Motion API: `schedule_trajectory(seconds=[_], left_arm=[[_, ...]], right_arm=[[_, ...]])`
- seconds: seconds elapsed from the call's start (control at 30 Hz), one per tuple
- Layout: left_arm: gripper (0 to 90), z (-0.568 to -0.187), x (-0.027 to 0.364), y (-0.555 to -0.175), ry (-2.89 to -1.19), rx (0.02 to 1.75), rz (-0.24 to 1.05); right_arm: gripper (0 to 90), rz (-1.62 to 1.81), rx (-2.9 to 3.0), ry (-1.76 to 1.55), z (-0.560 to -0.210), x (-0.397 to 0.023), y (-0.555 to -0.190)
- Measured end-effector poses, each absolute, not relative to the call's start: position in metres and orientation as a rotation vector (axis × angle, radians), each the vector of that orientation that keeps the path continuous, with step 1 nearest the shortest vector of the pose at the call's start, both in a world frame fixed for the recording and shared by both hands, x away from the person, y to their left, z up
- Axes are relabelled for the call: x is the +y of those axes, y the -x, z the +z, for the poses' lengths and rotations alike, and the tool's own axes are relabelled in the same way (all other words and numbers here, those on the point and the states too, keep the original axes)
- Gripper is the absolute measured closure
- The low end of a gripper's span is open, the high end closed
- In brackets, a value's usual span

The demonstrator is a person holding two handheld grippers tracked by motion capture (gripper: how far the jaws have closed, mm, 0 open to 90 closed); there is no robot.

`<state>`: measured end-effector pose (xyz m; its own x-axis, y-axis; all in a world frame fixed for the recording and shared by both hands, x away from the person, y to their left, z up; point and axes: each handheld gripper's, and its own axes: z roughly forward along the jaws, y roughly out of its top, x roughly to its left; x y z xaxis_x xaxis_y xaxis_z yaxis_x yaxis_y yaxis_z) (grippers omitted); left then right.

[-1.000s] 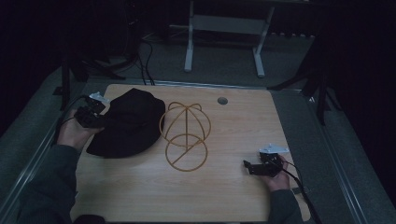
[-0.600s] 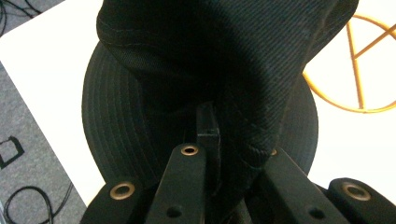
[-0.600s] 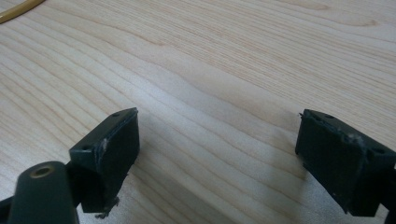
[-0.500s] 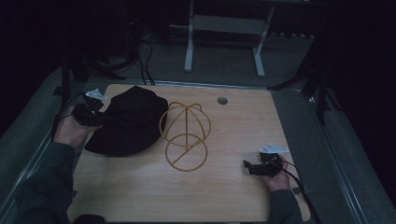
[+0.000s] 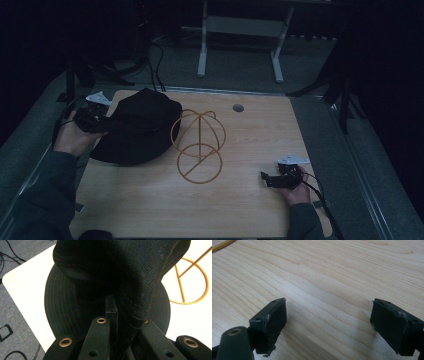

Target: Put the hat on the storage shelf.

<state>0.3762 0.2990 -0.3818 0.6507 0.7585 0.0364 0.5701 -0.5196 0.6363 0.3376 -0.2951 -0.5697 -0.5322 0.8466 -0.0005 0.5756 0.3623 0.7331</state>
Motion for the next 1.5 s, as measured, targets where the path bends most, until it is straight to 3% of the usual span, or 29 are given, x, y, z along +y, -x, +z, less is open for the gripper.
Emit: schedule_trajectory(seconds=[1.5], left_arm=[[87.9, -0.355, 0.307, -0.373, -2.168, 0.979, 0.425]], right_arm=[[13.5, 0.983, 2.249, -1.243, -0.570, -0.295, -0.338]])
